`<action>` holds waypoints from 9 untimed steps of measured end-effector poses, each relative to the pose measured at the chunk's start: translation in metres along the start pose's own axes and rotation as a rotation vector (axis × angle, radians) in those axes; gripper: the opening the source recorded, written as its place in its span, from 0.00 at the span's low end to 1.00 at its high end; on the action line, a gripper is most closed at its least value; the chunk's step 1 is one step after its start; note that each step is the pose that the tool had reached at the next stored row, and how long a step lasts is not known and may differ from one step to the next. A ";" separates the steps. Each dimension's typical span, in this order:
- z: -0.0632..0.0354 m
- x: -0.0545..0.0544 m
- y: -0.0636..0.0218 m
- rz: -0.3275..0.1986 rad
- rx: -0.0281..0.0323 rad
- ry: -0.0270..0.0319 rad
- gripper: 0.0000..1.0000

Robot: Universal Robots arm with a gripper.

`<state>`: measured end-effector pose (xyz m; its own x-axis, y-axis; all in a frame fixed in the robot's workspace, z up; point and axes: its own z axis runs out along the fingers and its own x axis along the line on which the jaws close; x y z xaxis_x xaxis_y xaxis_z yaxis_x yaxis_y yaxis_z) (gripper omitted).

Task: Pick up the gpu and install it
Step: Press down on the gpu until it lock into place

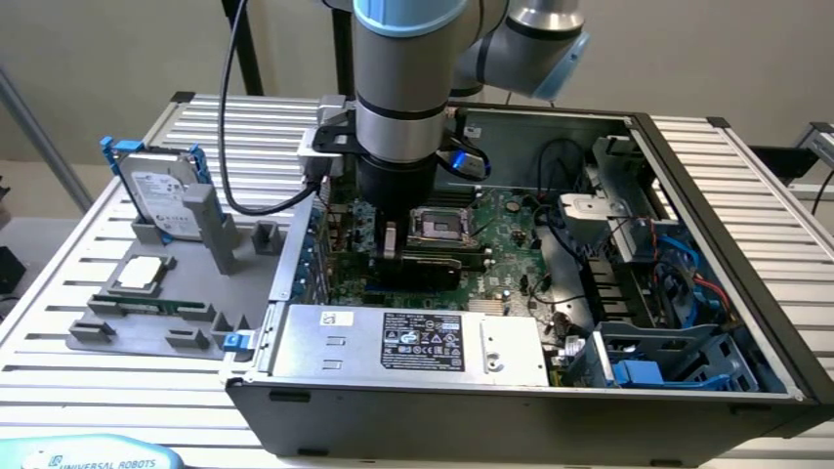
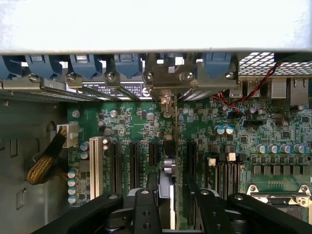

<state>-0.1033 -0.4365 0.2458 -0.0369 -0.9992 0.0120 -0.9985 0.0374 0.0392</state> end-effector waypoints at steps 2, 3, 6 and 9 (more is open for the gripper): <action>-0.0029 0.000 0.0001 0.000 0.0002 -0.0003 0.35; -0.0053 0.000 0.0002 0.000 0.0001 -0.0003 0.35; -0.0143 0.000 0.0005 0.000 0.0002 -0.0003 0.35; -0.0252 0.000 0.0010 0.000 0.0002 -0.0003 0.35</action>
<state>-0.1033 -0.4365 0.2710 -0.0370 -0.9992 0.0117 -0.9985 0.0374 0.0390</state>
